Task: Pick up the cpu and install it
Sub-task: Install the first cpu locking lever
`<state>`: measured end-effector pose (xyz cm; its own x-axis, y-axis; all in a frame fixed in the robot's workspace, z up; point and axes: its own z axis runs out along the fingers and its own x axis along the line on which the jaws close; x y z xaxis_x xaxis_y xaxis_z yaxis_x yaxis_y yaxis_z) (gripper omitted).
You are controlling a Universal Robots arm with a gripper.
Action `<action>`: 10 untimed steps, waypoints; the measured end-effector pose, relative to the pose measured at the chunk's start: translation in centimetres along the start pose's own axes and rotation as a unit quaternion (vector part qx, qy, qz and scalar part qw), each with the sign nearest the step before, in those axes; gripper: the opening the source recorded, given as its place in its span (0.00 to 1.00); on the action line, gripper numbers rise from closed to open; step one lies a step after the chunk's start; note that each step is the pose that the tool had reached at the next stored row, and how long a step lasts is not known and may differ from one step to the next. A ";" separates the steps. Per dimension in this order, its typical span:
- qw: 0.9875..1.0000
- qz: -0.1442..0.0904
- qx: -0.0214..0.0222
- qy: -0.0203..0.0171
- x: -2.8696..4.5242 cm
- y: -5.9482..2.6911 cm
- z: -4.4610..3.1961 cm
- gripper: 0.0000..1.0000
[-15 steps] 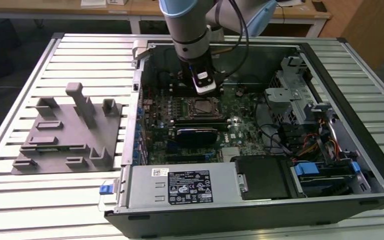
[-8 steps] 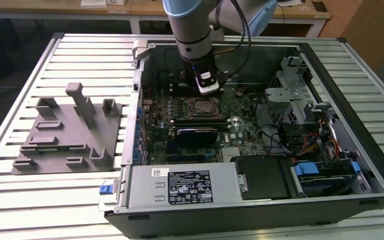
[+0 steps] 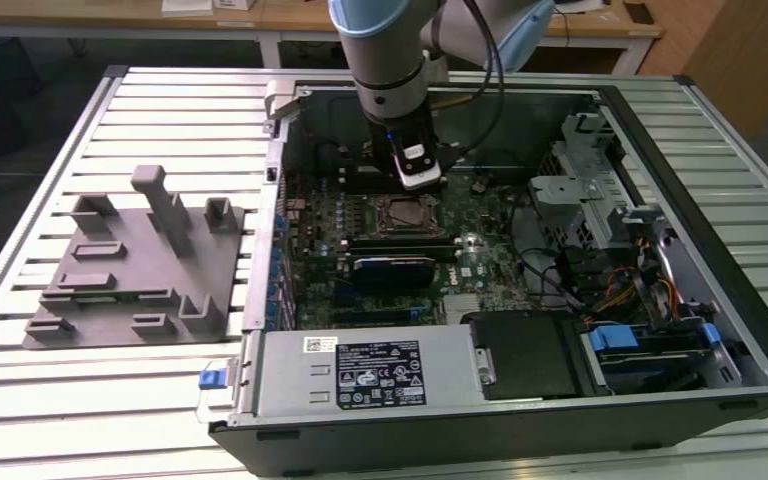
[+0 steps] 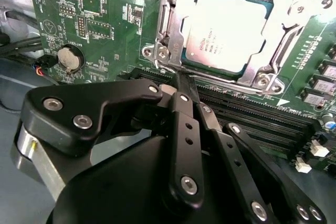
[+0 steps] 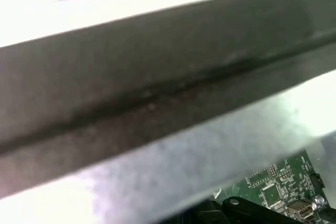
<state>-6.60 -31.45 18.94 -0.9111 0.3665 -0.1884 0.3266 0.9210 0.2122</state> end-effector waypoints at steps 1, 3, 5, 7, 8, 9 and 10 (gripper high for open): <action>1.000 0.001 -0.004 0.001 0.00 0.00 0.00 0.11; 1.000 0.002 -0.009 0.003 0.00 -0.01 -0.01 0.11; 1.000 0.003 -0.012 0.004 -0.01 0.02 -0.06 0.11; 1.000 0.003 -0.012 0.004 -0.05 0.07 -0.20 0.11; 1.000 0.003 -0.012 0.004 -0.07 0.08 -0.34 0.11; 1.000 0.003 -0.011 0.004 -0.09 0.11 -0.46 0.11; 1.000 0.003 -0.011 0.004 -0.12 0.13 -0.59 0.11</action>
<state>-6.60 -31.45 19.56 -0.9111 0.3712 -0.1793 0.3266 0.9154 0.2353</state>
